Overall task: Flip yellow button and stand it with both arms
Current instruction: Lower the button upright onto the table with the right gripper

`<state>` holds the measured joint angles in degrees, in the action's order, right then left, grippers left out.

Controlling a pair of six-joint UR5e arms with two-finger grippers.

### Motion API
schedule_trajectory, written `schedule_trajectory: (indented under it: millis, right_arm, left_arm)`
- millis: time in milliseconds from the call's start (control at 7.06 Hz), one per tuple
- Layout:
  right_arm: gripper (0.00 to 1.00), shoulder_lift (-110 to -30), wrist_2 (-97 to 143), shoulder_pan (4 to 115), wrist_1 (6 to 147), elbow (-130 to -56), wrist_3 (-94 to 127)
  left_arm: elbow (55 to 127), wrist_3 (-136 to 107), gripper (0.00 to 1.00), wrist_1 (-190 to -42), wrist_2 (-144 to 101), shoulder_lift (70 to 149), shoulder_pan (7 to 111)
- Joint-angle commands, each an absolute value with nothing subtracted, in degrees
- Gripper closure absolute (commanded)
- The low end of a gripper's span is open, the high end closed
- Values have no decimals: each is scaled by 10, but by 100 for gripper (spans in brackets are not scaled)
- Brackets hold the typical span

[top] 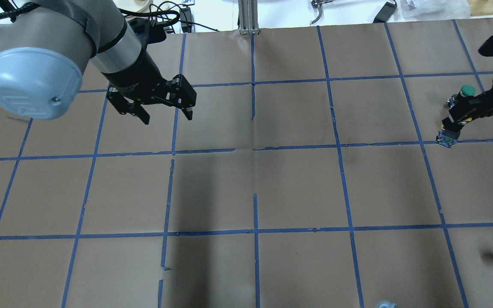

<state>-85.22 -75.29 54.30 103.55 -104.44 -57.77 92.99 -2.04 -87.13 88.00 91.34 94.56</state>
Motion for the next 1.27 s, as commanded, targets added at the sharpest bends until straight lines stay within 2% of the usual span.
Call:
schedule_trajectory:
  millis: [0,425,1133]
  right_arm:
    - [81,-805,-758,489,1108,-1056,-745]
    - [81,-797,-774,463,1235,-1124,-836]
    - [81,-774,-722,412,1276,-1165,-900]
  left_arm:
    - [938,-18,0,-856,907,894,940]
    - [939,-16,0,-857,911,887,935]
    - [931,-17,0,-855,906,886,933]
